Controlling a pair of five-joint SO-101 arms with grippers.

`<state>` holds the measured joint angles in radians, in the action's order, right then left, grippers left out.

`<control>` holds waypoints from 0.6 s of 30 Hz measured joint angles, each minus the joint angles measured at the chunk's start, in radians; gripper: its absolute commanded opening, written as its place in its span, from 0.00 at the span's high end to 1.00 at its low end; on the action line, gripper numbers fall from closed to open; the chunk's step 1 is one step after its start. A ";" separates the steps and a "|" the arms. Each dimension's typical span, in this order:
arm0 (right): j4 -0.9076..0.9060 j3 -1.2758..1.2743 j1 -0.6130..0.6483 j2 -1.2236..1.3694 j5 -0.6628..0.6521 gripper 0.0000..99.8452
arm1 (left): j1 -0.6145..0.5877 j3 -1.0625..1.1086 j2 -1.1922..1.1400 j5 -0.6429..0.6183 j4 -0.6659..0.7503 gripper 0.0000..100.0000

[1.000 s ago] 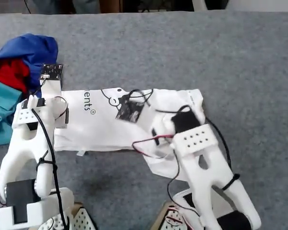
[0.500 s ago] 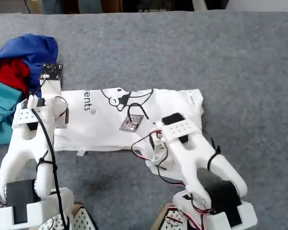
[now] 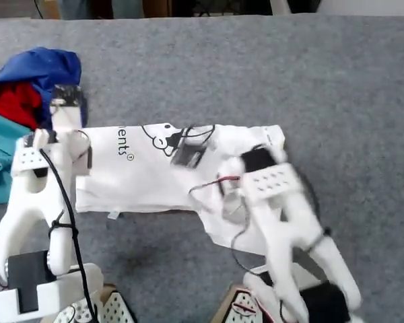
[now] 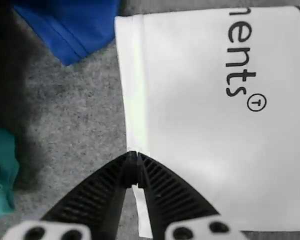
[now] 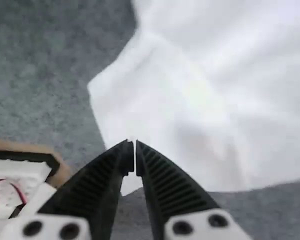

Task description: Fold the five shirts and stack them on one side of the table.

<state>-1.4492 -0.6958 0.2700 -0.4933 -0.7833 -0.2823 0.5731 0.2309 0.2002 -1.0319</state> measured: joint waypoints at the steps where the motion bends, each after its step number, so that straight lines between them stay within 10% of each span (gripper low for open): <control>1: -0.015 0.041 -0.025 -0.038 0.000 0.99 | -0.003 -0.032 -0.009 0.000 -0.011 0.97; 18: 0.477 0.348 -0.298 0.427 0.215 0.99 | 0.087 -0.482 -0.588 -0.114 -0.020 0.97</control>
<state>-0.9720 -0.3475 -0.0276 -0.0667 -0.5685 -0.1949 0.0913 -0.3567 0.0867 -1.0518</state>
